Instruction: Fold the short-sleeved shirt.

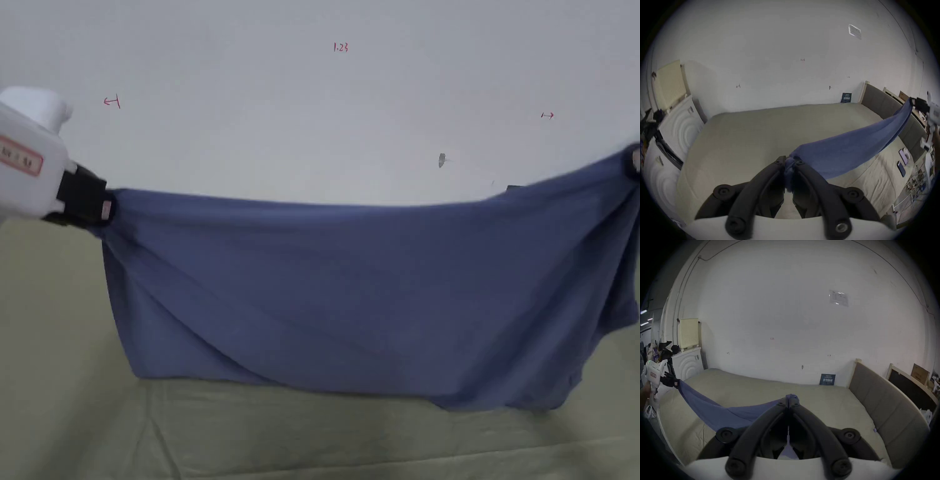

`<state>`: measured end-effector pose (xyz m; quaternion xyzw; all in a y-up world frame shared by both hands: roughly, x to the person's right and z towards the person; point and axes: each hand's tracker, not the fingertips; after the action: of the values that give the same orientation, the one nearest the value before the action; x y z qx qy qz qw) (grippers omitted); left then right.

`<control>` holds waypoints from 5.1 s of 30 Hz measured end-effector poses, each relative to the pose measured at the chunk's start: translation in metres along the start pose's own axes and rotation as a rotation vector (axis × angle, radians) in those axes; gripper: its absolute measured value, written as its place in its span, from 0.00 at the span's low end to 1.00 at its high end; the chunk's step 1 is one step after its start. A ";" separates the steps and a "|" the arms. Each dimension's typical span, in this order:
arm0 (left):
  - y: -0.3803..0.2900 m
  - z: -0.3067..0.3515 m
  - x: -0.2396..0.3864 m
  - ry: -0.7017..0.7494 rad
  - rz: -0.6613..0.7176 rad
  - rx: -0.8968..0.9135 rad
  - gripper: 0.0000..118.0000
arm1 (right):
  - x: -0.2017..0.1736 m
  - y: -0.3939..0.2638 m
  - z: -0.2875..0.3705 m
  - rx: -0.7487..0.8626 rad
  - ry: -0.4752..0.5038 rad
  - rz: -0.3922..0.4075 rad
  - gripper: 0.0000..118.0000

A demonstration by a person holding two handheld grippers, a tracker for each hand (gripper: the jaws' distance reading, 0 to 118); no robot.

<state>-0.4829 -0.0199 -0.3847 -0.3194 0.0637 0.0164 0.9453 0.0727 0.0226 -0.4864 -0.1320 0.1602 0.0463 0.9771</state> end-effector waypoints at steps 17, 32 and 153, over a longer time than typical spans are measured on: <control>-0.163 0.053 0.010 -0.045 0.119 -0.090 0.06 | 0.008 -0.131 0.099 -0.125 0.001 -0.186 0.01; -0.307 0.063 0.035 -0.065 0.149 -0.244 0.06 | 0.000 -0.284 0.163 -0.338 -0.056 -0.245 0.01; -0.237 0.014 0.028 -0.037 0.136 -0.397 0.01 | -0.001 -0.235 0.063 -0.614 -0.016 -0.137 0.04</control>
<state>-0.4367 -0.1999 -0.2343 -0.4938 0.0631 0.0982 0.8617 0.1219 -0.1856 -0.3710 -0.4312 0.1219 0.0276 0.8936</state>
